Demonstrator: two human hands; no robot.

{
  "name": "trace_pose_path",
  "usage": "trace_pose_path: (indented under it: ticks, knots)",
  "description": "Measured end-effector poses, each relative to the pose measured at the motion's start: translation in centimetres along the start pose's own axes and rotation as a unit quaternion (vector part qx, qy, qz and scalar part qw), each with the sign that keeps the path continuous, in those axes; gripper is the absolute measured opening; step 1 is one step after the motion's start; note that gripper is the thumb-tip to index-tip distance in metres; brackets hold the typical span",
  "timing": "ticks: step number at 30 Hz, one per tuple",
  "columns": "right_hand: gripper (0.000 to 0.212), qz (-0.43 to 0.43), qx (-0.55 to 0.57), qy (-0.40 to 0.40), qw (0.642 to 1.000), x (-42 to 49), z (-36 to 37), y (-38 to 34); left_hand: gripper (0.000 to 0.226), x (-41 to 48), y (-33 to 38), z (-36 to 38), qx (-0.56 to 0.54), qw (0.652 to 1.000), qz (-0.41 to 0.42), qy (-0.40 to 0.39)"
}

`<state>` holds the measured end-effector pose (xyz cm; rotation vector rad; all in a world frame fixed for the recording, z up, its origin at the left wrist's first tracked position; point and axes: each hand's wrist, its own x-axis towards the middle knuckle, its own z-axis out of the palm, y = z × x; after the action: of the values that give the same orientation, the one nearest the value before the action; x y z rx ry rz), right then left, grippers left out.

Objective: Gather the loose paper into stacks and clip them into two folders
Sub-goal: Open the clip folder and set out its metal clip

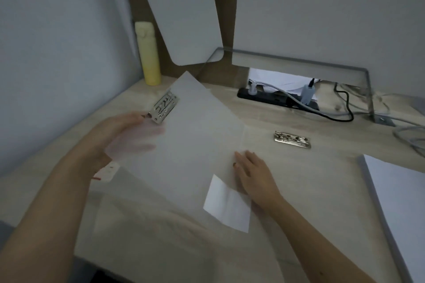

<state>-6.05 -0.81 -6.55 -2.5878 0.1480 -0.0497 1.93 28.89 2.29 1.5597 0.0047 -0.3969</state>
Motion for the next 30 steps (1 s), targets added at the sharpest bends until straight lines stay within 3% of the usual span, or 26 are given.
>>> trace_pose_path:
  ticks: [2,5,8,13,21,30]
  knots:
    - [0.068,-0.016,-0.07,0.02,0.997,-0.1,0.7,0.6,0.024,-0.6,-1.2,-0.2,-0.005,1.0,-0.002,0.016]
    - [0.083,-0.03,-0.112,0.046,0.992,0.0,1.4,1.4,0.03,-0.6,-3.9,-0.4,0.013,0.999,-0.04,0.026]
    - [0.081,-0.033,-0.115,0.047,0.992,0.2,1.5,1.4,0.032,0.3,-4.6,-0.5,0.015,0.994,-0.078,0.068]
    - [0.063,-0.031,-0.117,0.046,0.992,0.1,1.5,1.2,0.031,1.6,-4.9,-0.8,0.045,0.993,-0.06,0.088]
    - [0.062,-0.031,-0.116,0.049,0.992,0.3,1.6,1.2,0.028,1.3,-6.0,-1.1,-0.017,0.996,-0.077,0.046]
    - [0.068,-0.03,-0.119,0.047,0.991,0.2,1.7,1.2,0.026,0.9,-6.3,-1.1,-0.016,0.994,-0.086,0.064]
